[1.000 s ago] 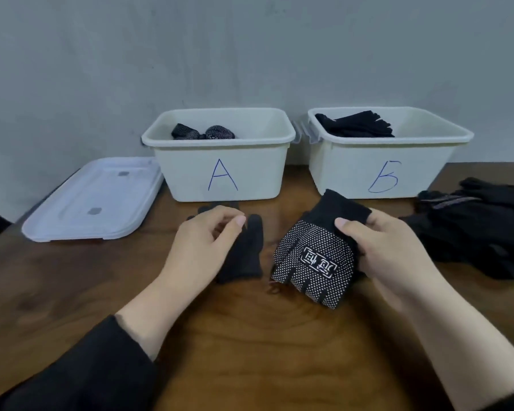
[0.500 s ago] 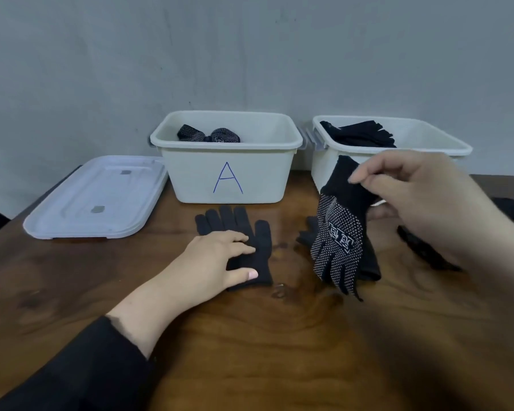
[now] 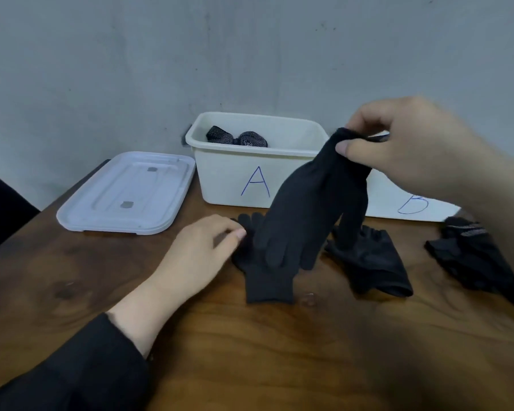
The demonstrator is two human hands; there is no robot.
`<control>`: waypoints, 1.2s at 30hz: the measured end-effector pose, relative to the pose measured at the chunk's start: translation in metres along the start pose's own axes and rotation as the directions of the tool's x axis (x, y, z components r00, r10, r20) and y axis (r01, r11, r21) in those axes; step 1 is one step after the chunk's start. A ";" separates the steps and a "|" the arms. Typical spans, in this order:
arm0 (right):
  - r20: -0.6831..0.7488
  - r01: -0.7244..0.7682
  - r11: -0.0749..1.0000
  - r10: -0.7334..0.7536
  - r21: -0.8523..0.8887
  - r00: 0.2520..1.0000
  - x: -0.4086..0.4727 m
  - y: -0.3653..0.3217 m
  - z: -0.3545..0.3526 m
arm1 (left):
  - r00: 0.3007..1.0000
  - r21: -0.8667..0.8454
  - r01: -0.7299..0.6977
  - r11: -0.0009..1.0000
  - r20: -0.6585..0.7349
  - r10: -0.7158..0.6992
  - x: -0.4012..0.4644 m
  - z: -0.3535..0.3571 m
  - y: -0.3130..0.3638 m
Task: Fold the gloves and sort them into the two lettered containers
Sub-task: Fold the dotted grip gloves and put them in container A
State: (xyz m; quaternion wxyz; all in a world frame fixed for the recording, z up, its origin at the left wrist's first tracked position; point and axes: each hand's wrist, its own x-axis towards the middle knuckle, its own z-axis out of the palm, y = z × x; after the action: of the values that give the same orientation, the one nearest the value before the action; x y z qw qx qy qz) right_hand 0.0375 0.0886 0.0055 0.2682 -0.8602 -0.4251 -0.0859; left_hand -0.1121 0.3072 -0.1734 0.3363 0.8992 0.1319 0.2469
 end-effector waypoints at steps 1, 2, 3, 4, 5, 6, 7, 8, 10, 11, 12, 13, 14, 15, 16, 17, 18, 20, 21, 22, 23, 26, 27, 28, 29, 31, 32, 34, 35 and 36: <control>0.017 -0.019 0.999 0.019 0.031 1.000 0.006 -0.002 0.004 | 0.996 -0.038 0.052 0.998 -0.071 -0.054 0.002 -0.005 -0.002; 0.035 -0.032 0.998 0.030 0.060 0.999 0.012 -0.004 0.008 | 0.987 -0.081 0.102 0.991 -0.118 -0.111 0.004 -0.009 -0.004; 0.052 -0.041 0.995 0.036 0.087 0.998 0.017 -0.006 0.012 | 0.974 -0.122 0.148 0.981 -0.152 -0.166 0.005 -0.010 -0.007; 0.063 -0.046 0.994 0.039 0.102 0.997 0.023 -0.008 0.017 | 0.961 -0.161 0.185 0.970 -0.178 -0.213 0.005 -0.011 -0.009; 0.063 -0.045 0.993 0.038 0.107 0.997 0.028 -0.009 0.022 | 0.949 -0.194 0.208 0.959 -0.197 -0.245 0.005 -0.011 -0.010; 0.049 -0.039 0.993 0.033 0.109 0.998 0.033 -0.011 0.027 | 0.943 -0.216 0.217 0.952 -0.205 -0.261 0.005 -0.010 -0.012; 0.021 -0.030 0.993 0.028 0.111 0.999 0.038 -0.012 0.031 | 0.943 -0.224 0.217 0.950 -0.204 -0.263 0.005 -0.010 -0.011; -0.022 -0.014 0.993 0.017 0.120 1.000 0.041 -0.013 0.034 | 0.946 -0.220 0.213 0.952 -0.198 -0.257 0.006 -0.010 -0.011; -0.129 0.044 0.987 -0.025 0.152 0.991 0.041 -0.016 0.041 | 0.952 -0.201 0.198 0.959 -0.192 -0.237 0.006 -0.009 -0.011; -0.180 0.093 0.984 -0.065 0.153 0.981 0.036 -0.018 0.045 | 0.954 -0.192 0.192 0.962 -0.192 -0.229 0.006 -0.009 -0.012; -0.217 0.146 0.980 -0.115 0.133 0.969 0.028 -0.017 0.053 | 0.956 -0.186 0.189 0.964 -0.192 -0.224 0.006 -0.009 -0.013; -0.226 0.196 0.976 -0.170 0.099 0.959 0.015 -0.017 0.064 | 0.957 -0.180 0.187 0.966 -0.188 -0.220 0.006 -0.009 -0.014; -0.198 0.245 0.968 -0.229 0.061 0.953 0.000 -0.013 0.078 | 0.959 -0.171 0.186 0.968 -0.184 -0.216 0.006 -0.009 -0.015; -0.138 0.290 0.957 -0.285 0.018 0.949 -0.018 -0.007 0.095 | 0.961 -0.161 0.183 0.970 -0.179 -0.211 0.006 -0.008 -0.016; -0.056 0.321 0.947 -0.322 -0.024 0.945 -0.037 0.000 0.116 | 0.964 -0.149 0.180 0.972 -0.171 -0.205 0.007 -0.007 -0.018; 0.037 0.327 0.944 -0.325 -0.046 0.945 -0.057 0.007 0.135 | 0.968 -0.134 0.176 0.975 -0.155 -0.196 0.008 -0.006 -0.019; 0.121 0.308 0.951 -0.301 -0.036 0.946 -0.074 0.014 0.150 | 0.974 -0.114 0.170 0.979 -0.131 -0.184 0.008 -0.005 -0.020; 0.194 0.248 0.967 -0.253 0.052 0.948 -0.097 0.024 0.169 | 0.985 -0.053 0.151 0.987 -0.073 -0.154 0.008 -0.001 -0.021; 0.189 0.215 0.971 -0.232 0.105 0.954 -0.103 0.027 0.172 | 0.990 -0.014 0.137 0.991 -0.045 -0.137 0.008 0.001 -0.021; 0.174 0.175 0.973 -0.201 0.149 0.964 -0.105 0.028 0.172 | 0.992 0.025 0.123 0.992 -0.021 -0.122 0.007 0.003 -0.020; 0.164 0.142 0.974 -0.171 0.176 0.972 -0.105 0.030 0.170 | 0.994 0.063 0.110 0.992 -0.001 -0.110 0.006 0.005 -0.021; 0.181 0.151 0.978 -0.177 0.147 0.967 -0.104 0.032 0.171 | 0.996 0.160 0.064 0.985 0.043 -0.072 0.004 0.007 -0.022; 0.188 0.156 0.979 -0.180 0.132 0.966 -0.105 0.033 0.173 | 0.996 0.188 0.052 0.981 0.064 -0.065 0.004 0.007 -0.023; 0.184 0.161 0.979 -0.182 0.123 0.966 -0.105 0.033 0.175 | 0.994 0.210 0.040 0.977 0.094 -0.061 0.004 0.006 -0.023; 0.172 0.169 0.979 -0.187 0.116 0.967 -0.105 0.034 0.177 | 0.990 0.220 0.030 0.975 0.129 -0.060 0.004 0.004 -0.024; 0.140 0.185 0.978 -0.198 0.095 0.970 -0.103 0.034 0.180 | 0.979 0.208 0.015 0.978 0.197 -0.056 0.004 -0.001 -0.027; 0.123 0.190 0.978 -0.199 0.080 0.972 -0.102 0.033 0.181 | 0.973 0.197 0.005 0.980 0.226 -0.050 0.004 -0.003 -0.028; 0.086 0.198 0.979 -0.202 0.053 0.976 -0.101 0.030 0.180 | 0.964 0.193 -0.011 0.981 0.263 -0.040 0.005 -0.007 -0.030; 0.060 0.203 0.978 -0.206 0.043 0.977 -0.101 0.028 0.179 | 0.962 0.199 -0.013 0.980 0.269 -0.042 0.005 -0.008 -0.031; 0.027 0.213 0.976 -0.214 0.037 0.976 -0.101 0.026 0.177 | 0.962 0.209 -0.014 0.978 0.270 -0.044 0.005 -0.008 -0.031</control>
State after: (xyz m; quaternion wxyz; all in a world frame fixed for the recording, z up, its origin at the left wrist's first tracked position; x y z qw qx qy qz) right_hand -0.0192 0.1011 -0.1921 0.2656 -0.8060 -0.5205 -0.0939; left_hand -0.1142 0.3371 -0.1870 0.2570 0.9539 0.1162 0.1026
